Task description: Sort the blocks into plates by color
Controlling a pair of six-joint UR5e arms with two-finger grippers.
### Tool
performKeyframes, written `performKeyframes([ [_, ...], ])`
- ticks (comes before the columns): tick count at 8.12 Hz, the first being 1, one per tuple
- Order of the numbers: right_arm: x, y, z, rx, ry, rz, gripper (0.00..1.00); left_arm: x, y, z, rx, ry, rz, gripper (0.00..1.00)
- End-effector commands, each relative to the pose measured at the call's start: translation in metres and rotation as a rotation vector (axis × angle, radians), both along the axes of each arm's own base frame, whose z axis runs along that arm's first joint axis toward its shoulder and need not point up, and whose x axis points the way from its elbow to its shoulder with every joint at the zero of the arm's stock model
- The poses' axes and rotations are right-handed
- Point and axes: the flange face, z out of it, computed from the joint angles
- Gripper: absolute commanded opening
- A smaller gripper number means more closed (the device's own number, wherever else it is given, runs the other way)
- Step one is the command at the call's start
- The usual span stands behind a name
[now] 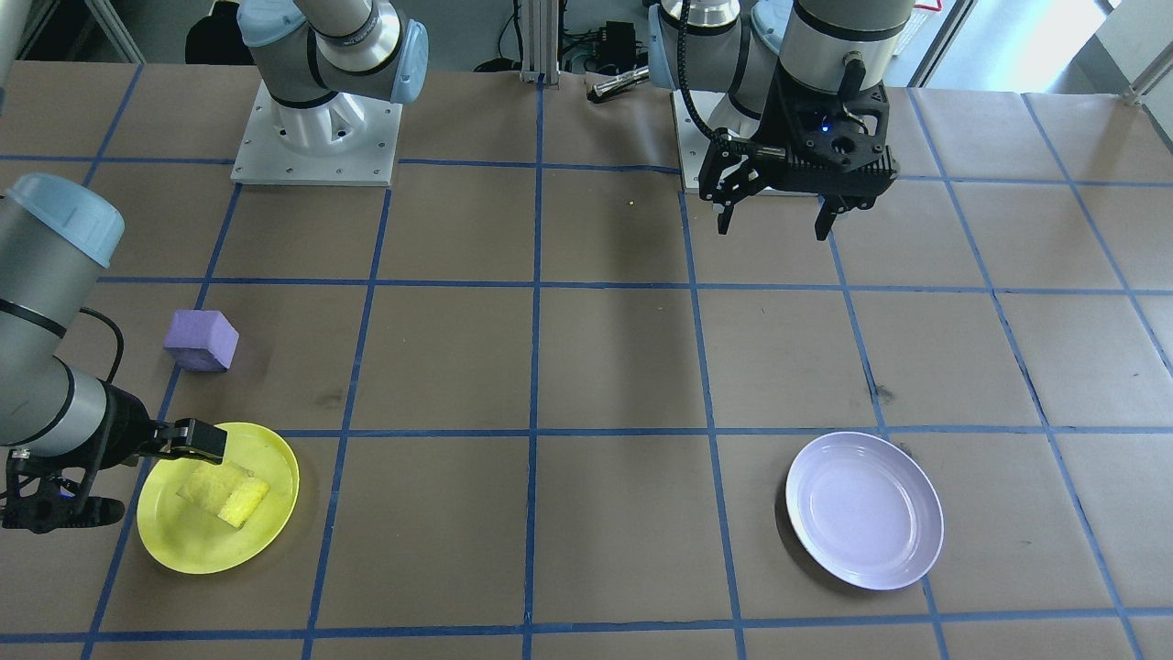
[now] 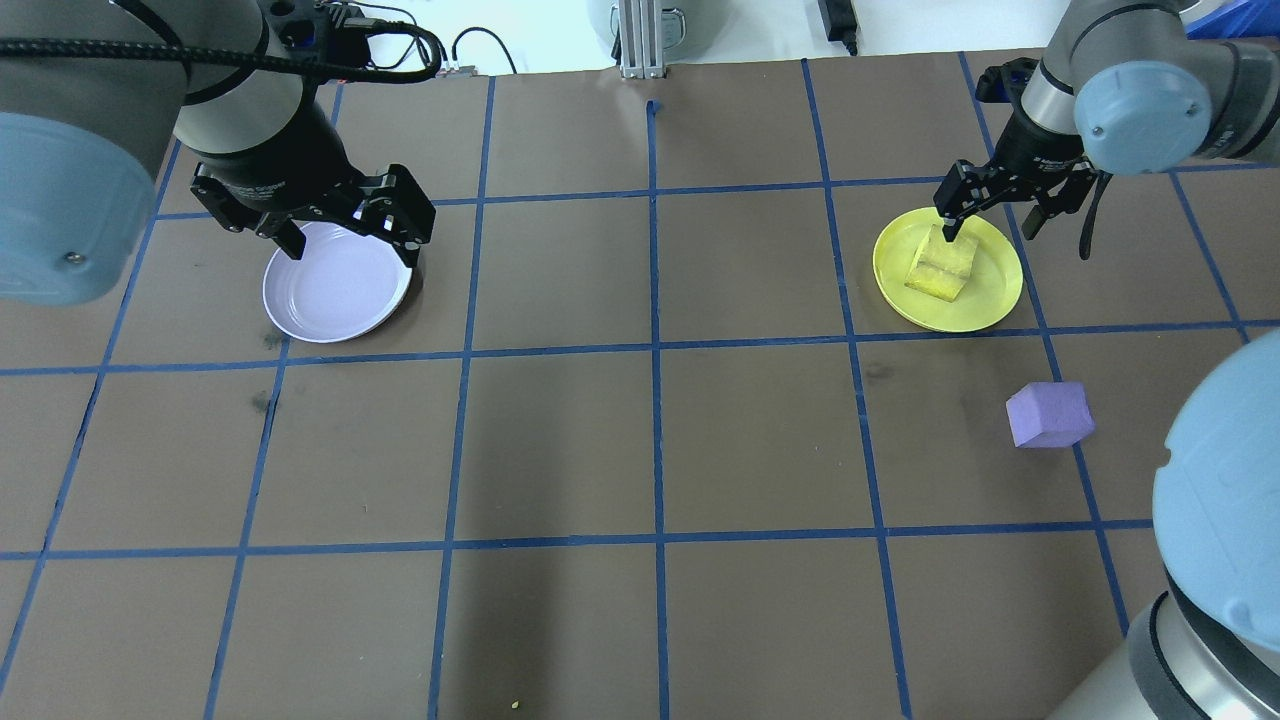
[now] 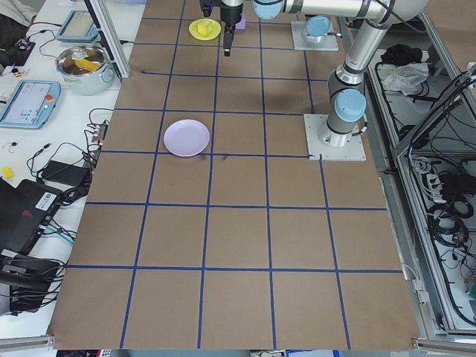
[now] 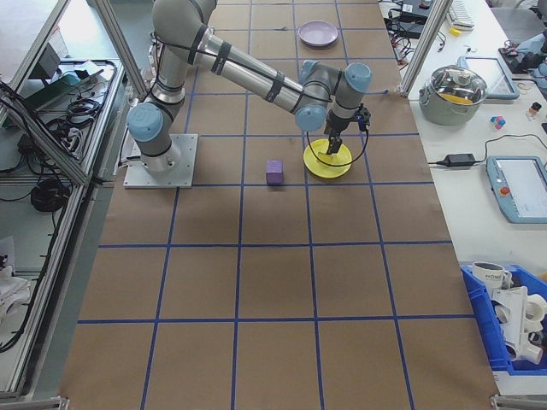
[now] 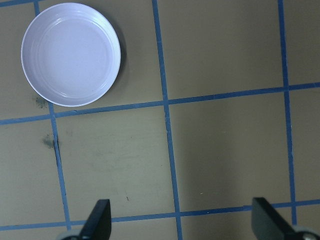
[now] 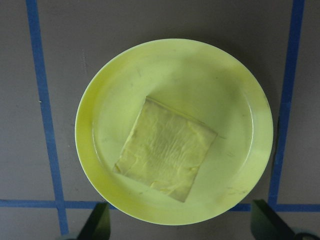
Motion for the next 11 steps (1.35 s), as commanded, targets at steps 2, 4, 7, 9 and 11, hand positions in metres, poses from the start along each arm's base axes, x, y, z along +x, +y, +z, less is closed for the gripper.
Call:
performKeyframes([
  [2,-0.046,0.062,0.014,0.021,-0.029,0.106,0.99,0.000,-0.002,-0.001,0.000,0.000,0.001,1.00],
  [4,-0.050,0.138,-0.037,0.040,-0.011,0.106,0.98,0.000,-0.002,-0.001,0.000,0.000,-0.001,1.00],
  [7,-0.046,0.168,-0.085,0.083,-0.034,0.137,0.93,0.000,-0.003,-0.004,0.006,-0.001,0.001,1.00],
  [9,-0.053,0.168,-0.094,0.119,0.021,0.143,0.88,0.000,-0.004,-0.006,0.012,-0.003,0.000,1.00],
  [11,-0.053,0.169,-0.095,0.135,0.019,0.124,0.32,0.000,-0.003,-0.011,0.020,-0.002,-0.001,1.00],
])
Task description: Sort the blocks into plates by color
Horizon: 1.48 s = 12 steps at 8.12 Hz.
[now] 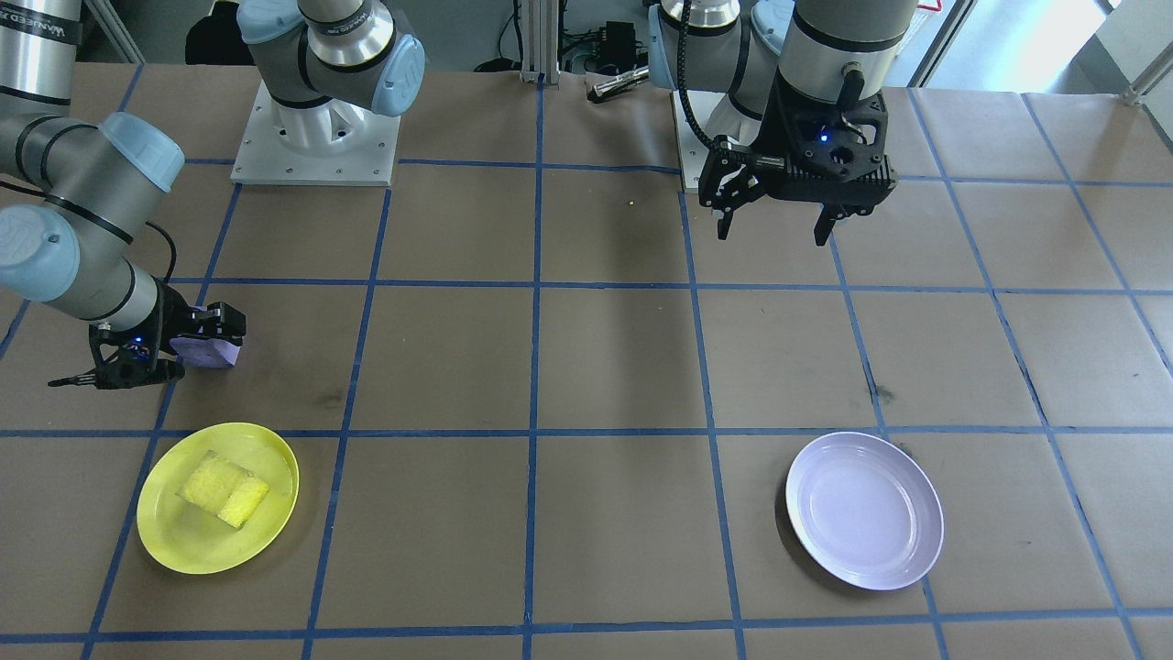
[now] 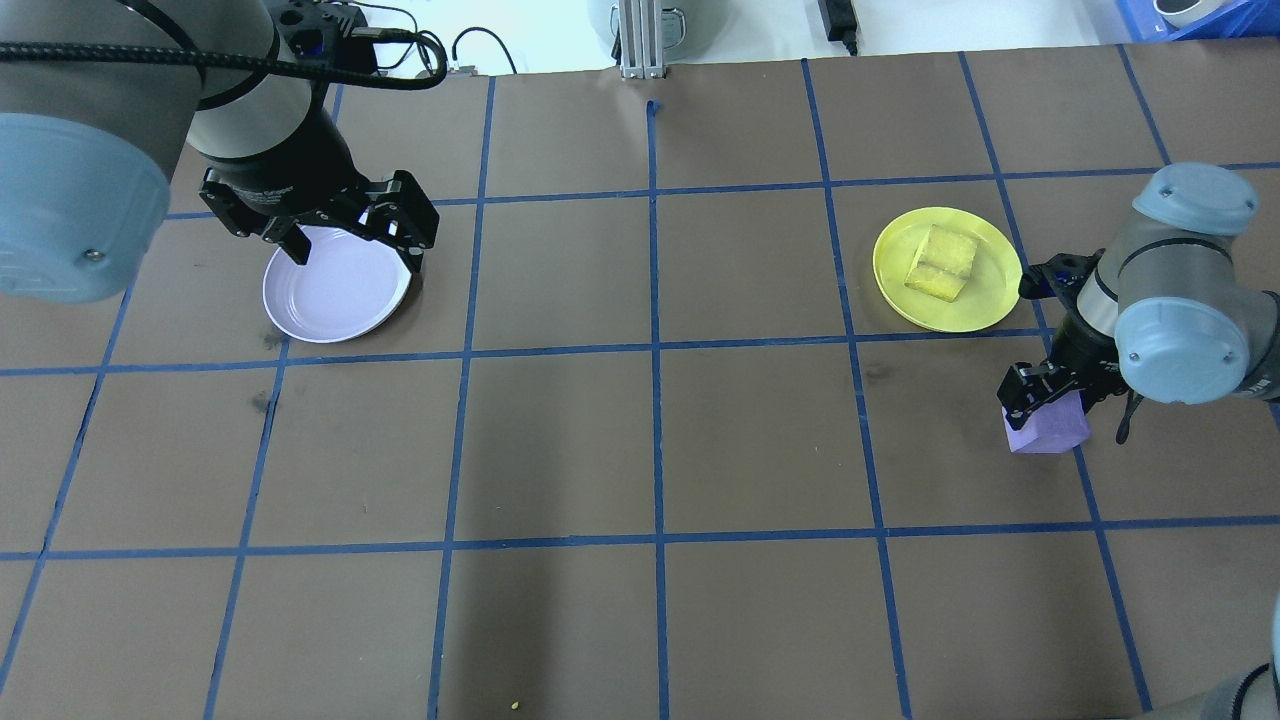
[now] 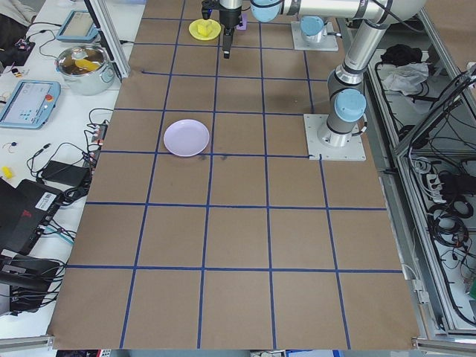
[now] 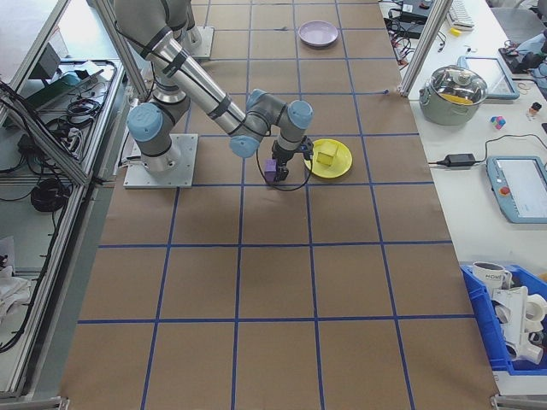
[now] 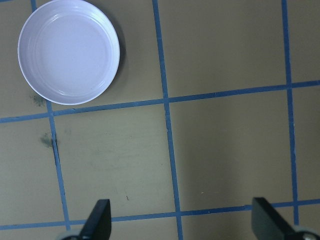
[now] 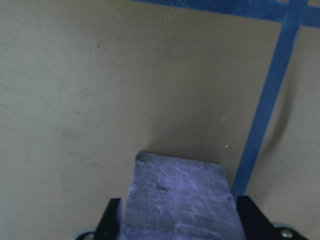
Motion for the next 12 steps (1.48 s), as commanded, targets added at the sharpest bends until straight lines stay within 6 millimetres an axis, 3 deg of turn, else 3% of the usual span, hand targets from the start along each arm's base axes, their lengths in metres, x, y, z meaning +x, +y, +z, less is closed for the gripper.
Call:
performKeyframes([
  [1,-0.001,0.001,0.002,0.016,0.008,-0.036,0.26,0.000,0.000,-0.004,0.006,0.000,0.001,1.00],
  [3,0.015,-0.002,0.028,0.004,-0.046,-0.164,0.24,0.000,0.001,-0.004,0.006,0.000,0.000,1.00],
  [4,0.044,-0.003,0.048,-0.004,-0.104,-0.225,0.25,0.000,0.002,-0.002,0.002,0.000,0.000,1.00],
  [7,0.193,0.000,0.063,-0.023,-0.101,-0.205,0.30,0.000,0.001,-0.004,0.006,0.000,0.003,1.00],
  [10,0.315,-0.008,0.094,-0.098,-0.171,-0.098,0.32,0.000,0.004,0.000,-0.003,-0.001,-0.002,1.00],
  [12,0.401,-0.008,0.080,-0.221,-0.218,-0.006,0.40,0.000,0.005,0.001,-0.004,0.001,-0.002,1.00],
])
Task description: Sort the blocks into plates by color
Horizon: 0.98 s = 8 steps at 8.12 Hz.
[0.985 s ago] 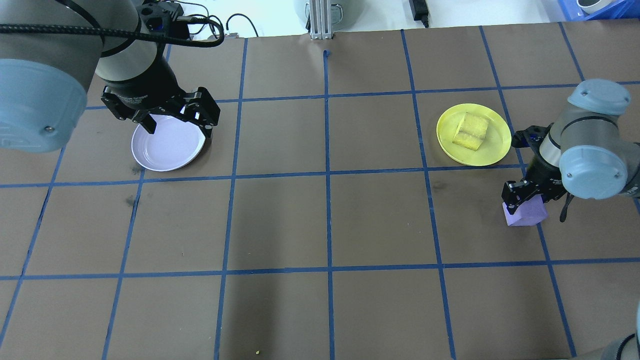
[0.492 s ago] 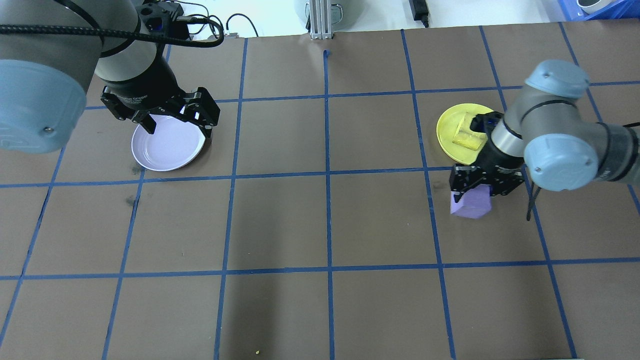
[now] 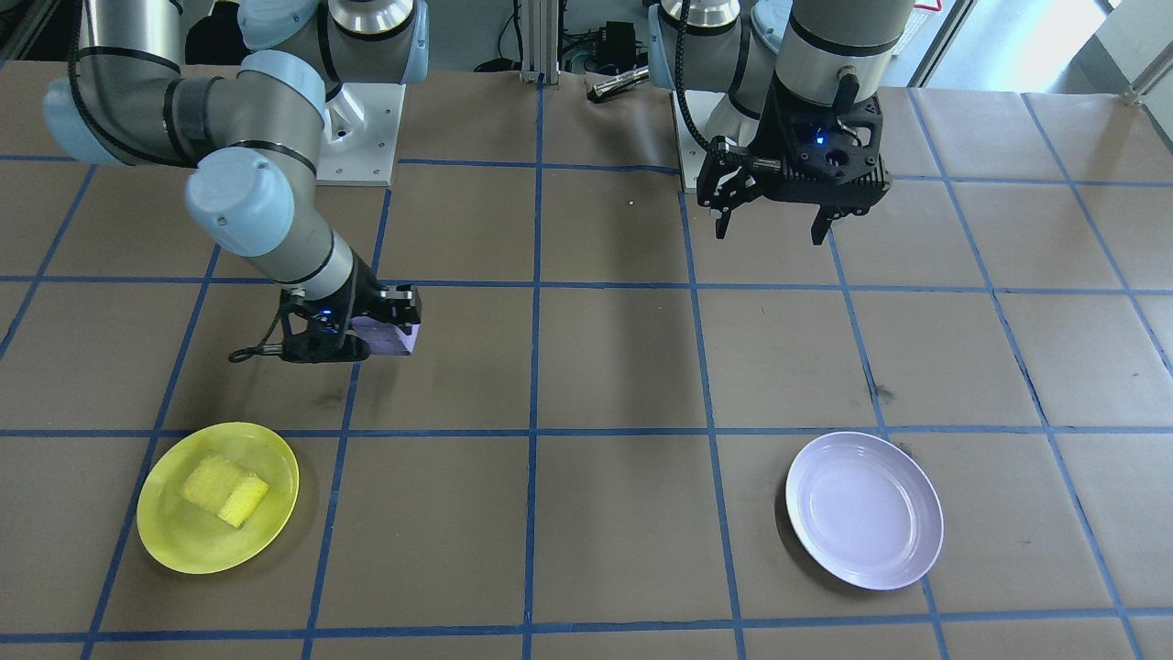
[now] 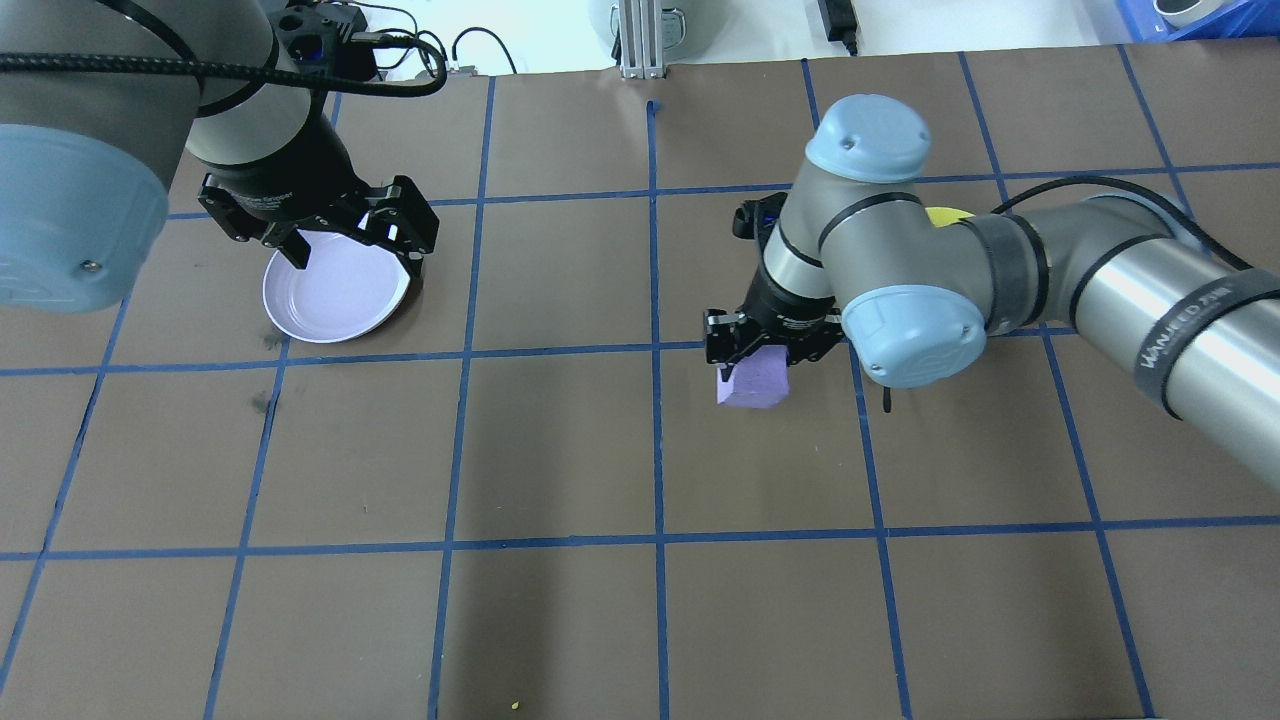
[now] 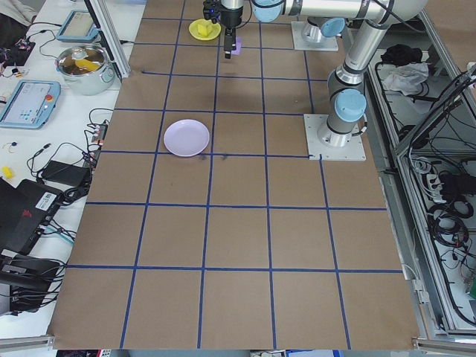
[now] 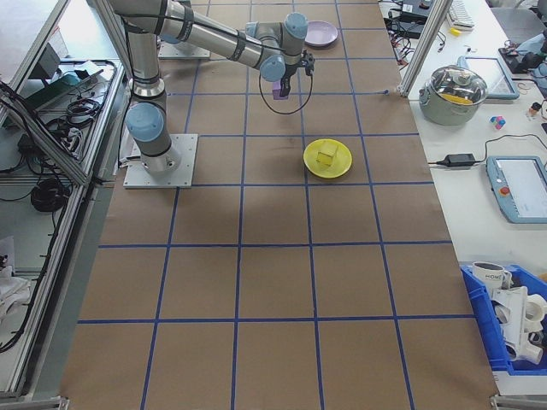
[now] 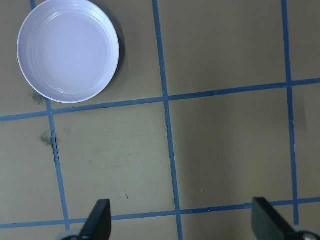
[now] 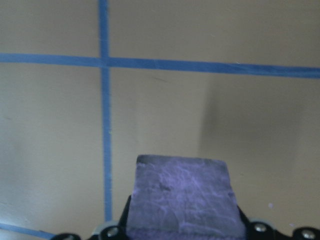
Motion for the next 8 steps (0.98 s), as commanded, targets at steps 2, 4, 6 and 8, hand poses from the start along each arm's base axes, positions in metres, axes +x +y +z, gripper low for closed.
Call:
performKeyframes([
  [2,0.138,0.017,-0.032,-0.156,-0.062,0.128,0.50,0.000,0.000,-0.001,0.002,0.001,0.000,1.00],
  [4,0.152,0.030,-0.041,-0.147,-0.045,0.154,0.88,0.000,-0.001,-0.002,0.004,-0.001,0.001,1.00],
  [6,0.147,0.028,-0.038,-0.144,-0.038,0.151,1.00,0.000,-0.001,-0.002,0.005,-0.001,-0.001,1.00],
  [8,0.113,0.004,-0.028,-0.177,-0.023,0.143,1.00,0.000,-0.001,-0.001,0.002,0.001,0.000,1.00],
])
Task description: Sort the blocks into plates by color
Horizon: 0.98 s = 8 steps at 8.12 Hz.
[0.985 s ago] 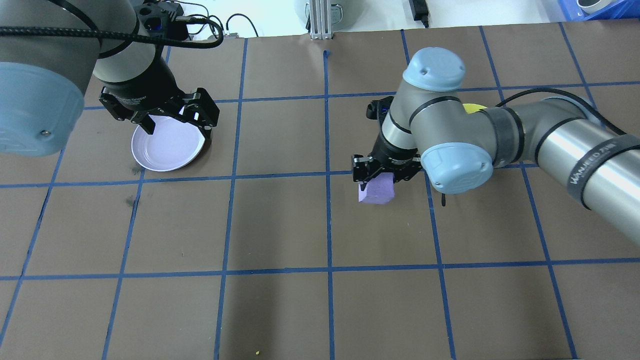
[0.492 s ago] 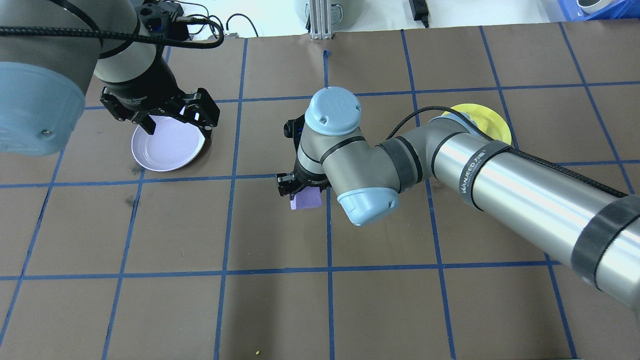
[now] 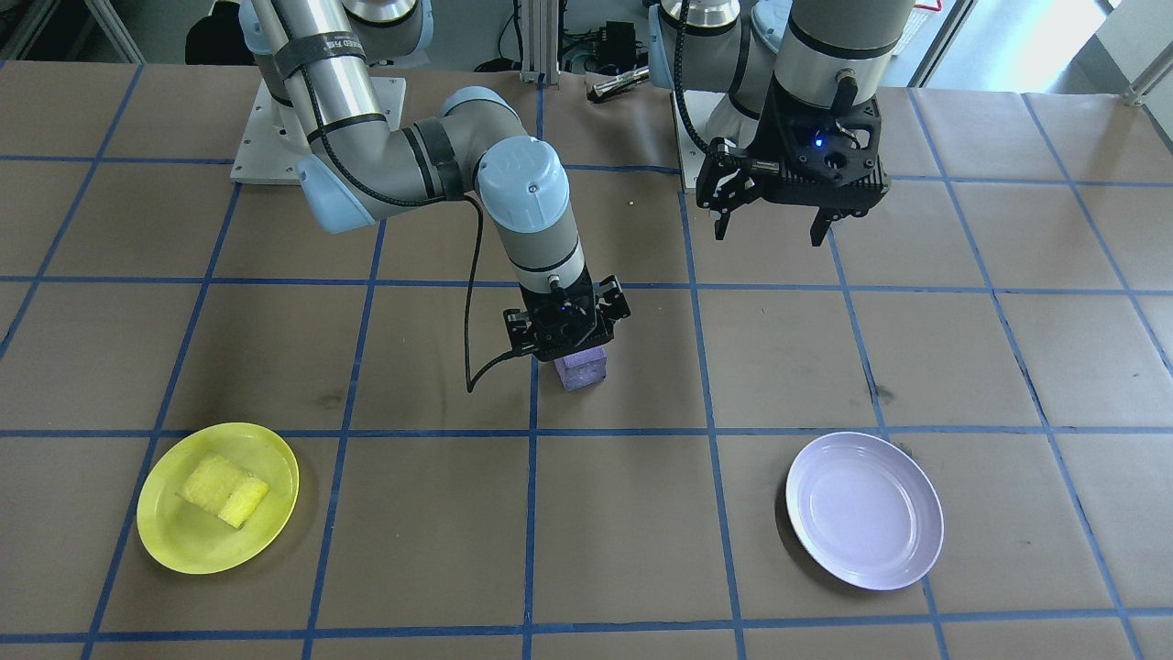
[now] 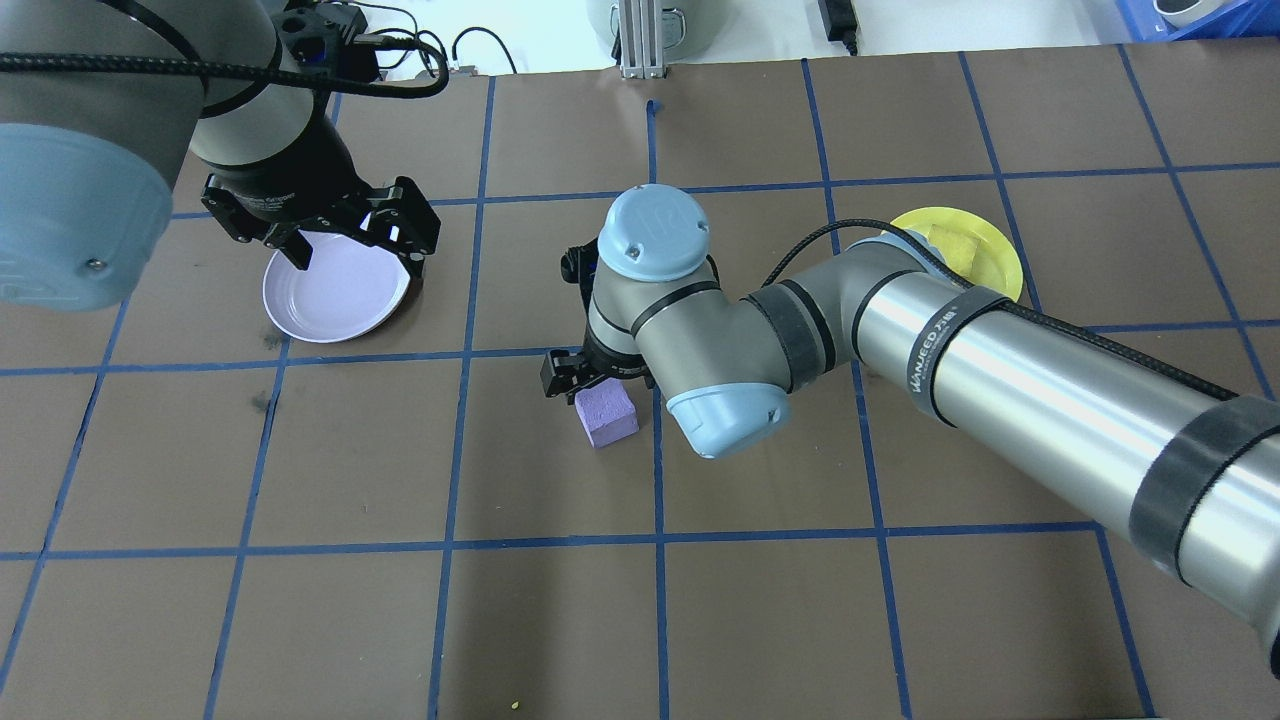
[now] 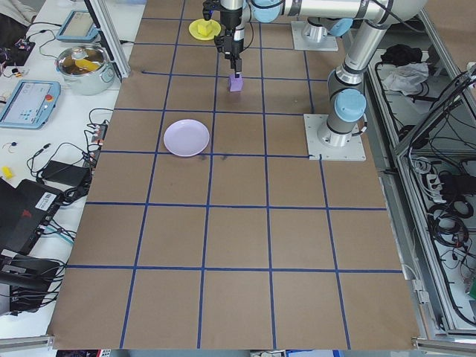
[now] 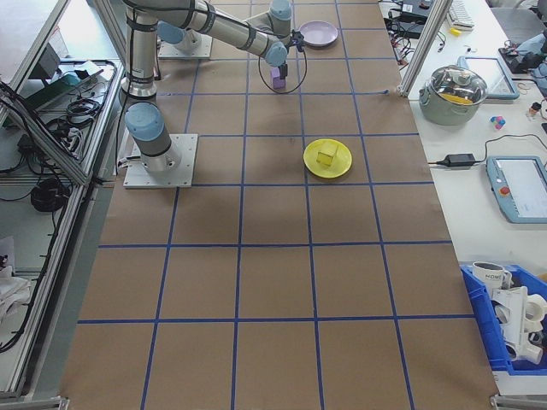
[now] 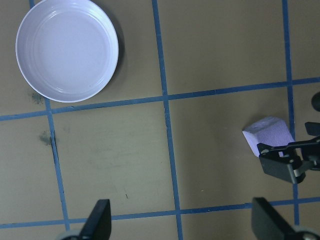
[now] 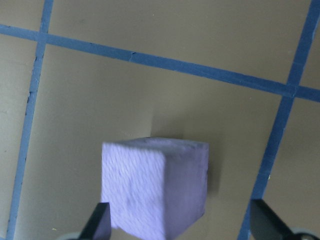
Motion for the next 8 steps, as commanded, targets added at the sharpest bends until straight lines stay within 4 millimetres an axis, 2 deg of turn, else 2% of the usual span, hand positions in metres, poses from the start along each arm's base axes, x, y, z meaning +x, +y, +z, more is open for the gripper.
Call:
performKeyframes([
  [1,-0.063,-0.033,0.033,-0.038,0.014,-0.050,1.00,-0.001,-0.004,-0.003,-0.001,0.009,0.004,1.00],
  [2,-0.104,-0.042,0.057,-0.025,0.027,-0.081,1.00,-0.002,-0.008,-0.007,0.003,0.011,-0.001,1.00],
  [3,-0.144,-0.047,0.072,0.010,0.067,-0.147,1.00,-0.003,-0.008,-0.009,0.007,0.015,0.010,1.00],
  [4,-0.184,-0.045,0.097,0.006,0.131,-0.200,1.00,-0.008,-0.008,-0.011,0.009,0.014,0.017,1.00],
  [5,-0.208,-0.039,0.125,0.004,0.136,-0.237,1.00,-0.011,-0.008,-0.012,0.009,0.024,0.084,1.00],
  [6,-0.229,-0.036,0.156,0.019,0.144,-0.277,1.00,-0.027,-0.008,-0.018,0.030,0.107,0.143,1.00],
  [7,-0.240,-0.038,0.195,0.051,0.211,-0.288,1.00,-0.042,-0.016,-0.034,0.067,0.139,0.148,1.00],
  [8,-0.241,-0.036,0.232,0.106,0.240,-0.296,1.00,-0.056,-0.021,-0.048,0.073,0.145,0.192,1.00],
])
